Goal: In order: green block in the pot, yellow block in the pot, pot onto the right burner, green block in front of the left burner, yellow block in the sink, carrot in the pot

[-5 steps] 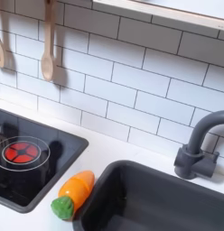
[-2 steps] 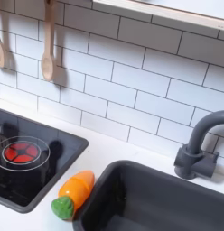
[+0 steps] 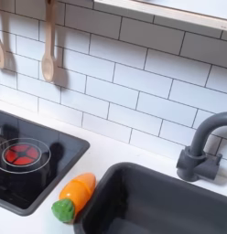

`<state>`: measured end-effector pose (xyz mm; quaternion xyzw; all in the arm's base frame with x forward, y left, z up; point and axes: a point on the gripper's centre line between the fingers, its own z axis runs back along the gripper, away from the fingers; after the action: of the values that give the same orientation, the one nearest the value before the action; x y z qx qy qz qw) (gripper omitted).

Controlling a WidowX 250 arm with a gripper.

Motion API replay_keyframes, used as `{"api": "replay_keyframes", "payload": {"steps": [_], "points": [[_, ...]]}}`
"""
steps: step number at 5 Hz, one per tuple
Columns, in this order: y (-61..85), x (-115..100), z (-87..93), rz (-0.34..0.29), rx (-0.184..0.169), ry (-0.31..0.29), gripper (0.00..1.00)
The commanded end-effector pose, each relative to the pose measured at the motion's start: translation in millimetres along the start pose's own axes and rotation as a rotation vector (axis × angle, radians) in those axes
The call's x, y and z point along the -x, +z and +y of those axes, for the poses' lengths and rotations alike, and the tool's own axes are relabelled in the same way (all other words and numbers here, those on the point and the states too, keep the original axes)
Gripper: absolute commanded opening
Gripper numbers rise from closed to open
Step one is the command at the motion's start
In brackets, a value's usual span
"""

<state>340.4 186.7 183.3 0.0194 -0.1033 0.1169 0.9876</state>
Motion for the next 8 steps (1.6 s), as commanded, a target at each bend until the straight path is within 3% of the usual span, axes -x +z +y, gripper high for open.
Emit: {"api": "replay_keyframes", "payload": {"steps": [1,6,7,8], "points": [[1.2,-3,5.3,-0.012,-0.019,0.012,1.00],[-9.4,-3,6.1,0.012,-0.023,0.007,1.00],[-7.0,-6,5.5,0.001,-0.015,0.016,0.00],[-7.1,-6,3.2,0.001,-0.013,0.013,0.00]]}}
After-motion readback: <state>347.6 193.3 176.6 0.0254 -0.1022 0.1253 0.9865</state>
